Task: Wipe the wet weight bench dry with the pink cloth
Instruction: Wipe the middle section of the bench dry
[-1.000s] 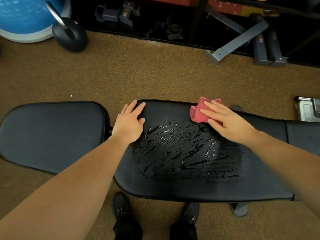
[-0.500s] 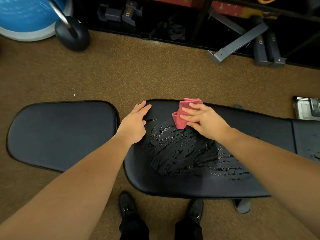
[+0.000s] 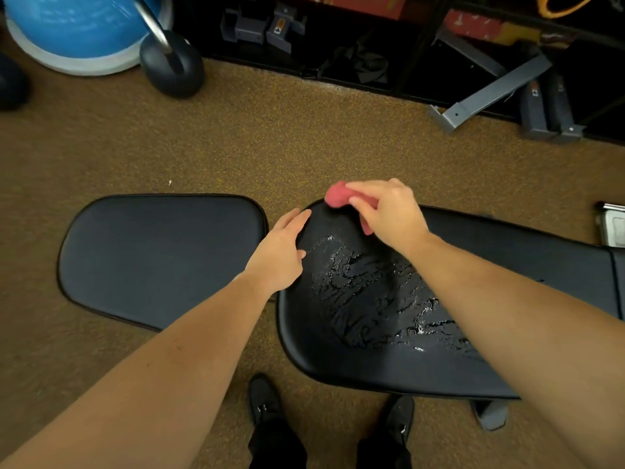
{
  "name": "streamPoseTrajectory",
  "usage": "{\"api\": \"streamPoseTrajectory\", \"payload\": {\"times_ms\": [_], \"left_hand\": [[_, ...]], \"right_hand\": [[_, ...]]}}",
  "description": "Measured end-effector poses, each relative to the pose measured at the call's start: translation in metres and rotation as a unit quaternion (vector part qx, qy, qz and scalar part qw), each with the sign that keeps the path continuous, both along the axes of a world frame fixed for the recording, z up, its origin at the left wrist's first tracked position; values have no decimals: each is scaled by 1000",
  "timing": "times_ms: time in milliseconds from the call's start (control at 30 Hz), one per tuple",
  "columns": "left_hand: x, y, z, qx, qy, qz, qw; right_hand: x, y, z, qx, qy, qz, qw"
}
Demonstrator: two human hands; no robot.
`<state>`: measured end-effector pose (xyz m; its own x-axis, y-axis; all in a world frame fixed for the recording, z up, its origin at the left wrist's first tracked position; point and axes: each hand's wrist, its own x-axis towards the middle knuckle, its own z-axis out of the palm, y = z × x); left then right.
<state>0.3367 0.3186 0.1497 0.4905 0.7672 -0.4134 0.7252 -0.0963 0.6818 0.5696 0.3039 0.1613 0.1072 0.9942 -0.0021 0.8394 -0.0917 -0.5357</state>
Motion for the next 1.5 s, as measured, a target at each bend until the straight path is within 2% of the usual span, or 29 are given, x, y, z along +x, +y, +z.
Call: {"api": "streamPoseTrajectory", "payload": {"times_ms": [133,233,267,367,467,600,833,1300,1500], "left_hand": [[-13,3,-1,-18,-8,20,1000],[-19,3,-3,-39,-19,29,999],[-20,2,-3,-46,-20,29,998],[-23,1,-3,-83,-46,57,994],[-28,1,-1,-113,-76,104,985],[-31,0,4,-96,-86,163,978],[-36,-6,8,-84,-126,237,960],[-50,-12,17,-57,-86,219,970],[-51,-18,21,-67,-89,191,975]], "right_hand": [[28,16,32,-9,-35,-85,996],[37,7,23,-141,-140,-78,977],[32,-1,13,-169,-148,-58,973],[10,-22,-16,-140,-108,-5,984],[-4,-22,-25,-104,-119,40,987],[-22,-20,-25,-89,-132,117,980],[-64,-34,-33,-75,-93,213,970],[-122,-78,-25,-156,-111,349,918],[-137,-118,-19,-155,-79,394,903]]}}
